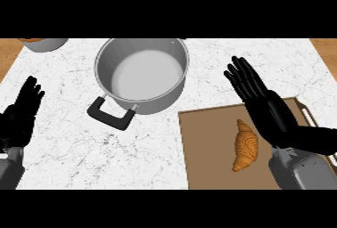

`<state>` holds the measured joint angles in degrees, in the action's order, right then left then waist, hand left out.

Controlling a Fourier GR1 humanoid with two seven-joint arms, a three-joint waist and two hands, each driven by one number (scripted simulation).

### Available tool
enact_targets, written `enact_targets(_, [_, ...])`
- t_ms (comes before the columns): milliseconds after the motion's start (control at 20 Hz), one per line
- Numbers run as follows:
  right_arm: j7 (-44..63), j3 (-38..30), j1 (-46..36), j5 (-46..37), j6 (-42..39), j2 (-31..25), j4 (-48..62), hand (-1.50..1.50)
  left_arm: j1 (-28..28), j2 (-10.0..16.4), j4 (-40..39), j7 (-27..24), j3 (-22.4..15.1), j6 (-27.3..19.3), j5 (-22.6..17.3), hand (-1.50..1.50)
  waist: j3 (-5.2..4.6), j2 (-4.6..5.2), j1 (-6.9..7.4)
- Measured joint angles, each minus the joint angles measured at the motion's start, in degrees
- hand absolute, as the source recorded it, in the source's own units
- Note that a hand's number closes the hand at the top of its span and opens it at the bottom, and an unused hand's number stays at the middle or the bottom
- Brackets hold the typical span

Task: Pick the croissant from the tray and place it in the pot

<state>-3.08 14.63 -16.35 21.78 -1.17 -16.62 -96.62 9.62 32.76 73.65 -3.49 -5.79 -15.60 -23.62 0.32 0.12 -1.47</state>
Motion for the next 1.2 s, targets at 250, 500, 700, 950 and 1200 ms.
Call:
enact_targets(250, [7.05, -5.36, 8.56, -6.23, 12.93, -3.24, 3.25, 1.5, -2.42, 1.98, -0.24, 0.18, -0.18, -0.93, 2.21, 0.0, -0.42, -0.52, -1.86])
enact_targets(500, [10.16, -10.32, 16.84, -21.9, 24.46, -15.54, 9.05, -1.5, -5.4, 3.46, -0.89, 0.53, -0.59, -1.55, 3.66, 0.0, -1.47, -0.8, -5.18])
enact_targets(700, [11.75, -10.64, 23.27, -34.58, 35.88, -18.58, 6.93, -1.5, -7.71, 3.81, 0.01, 0.86, -1.4, -1.7, 4.37, 0.0, -1.2, -1.46, -4.94])
enact_targets(950, [20.43, -7.09, 32.38, -48.31, 44.35, -17.19, -1.26, -1.5, -9.06, 3.83, 2.63, 1.85, -2.89, -2.02, 5.46, 0.0, -1.0, -1.19, -3.18])
enact_targets(1200, [35.58, -4.15, 37.43, -59.11, 39.44, -18.04, -10.39, -1.5, -8.66, 3.36, 5.24, 2.94, -4.14, -2.27, 6.24, 0.0, -0.99, -0.59, -1.07])
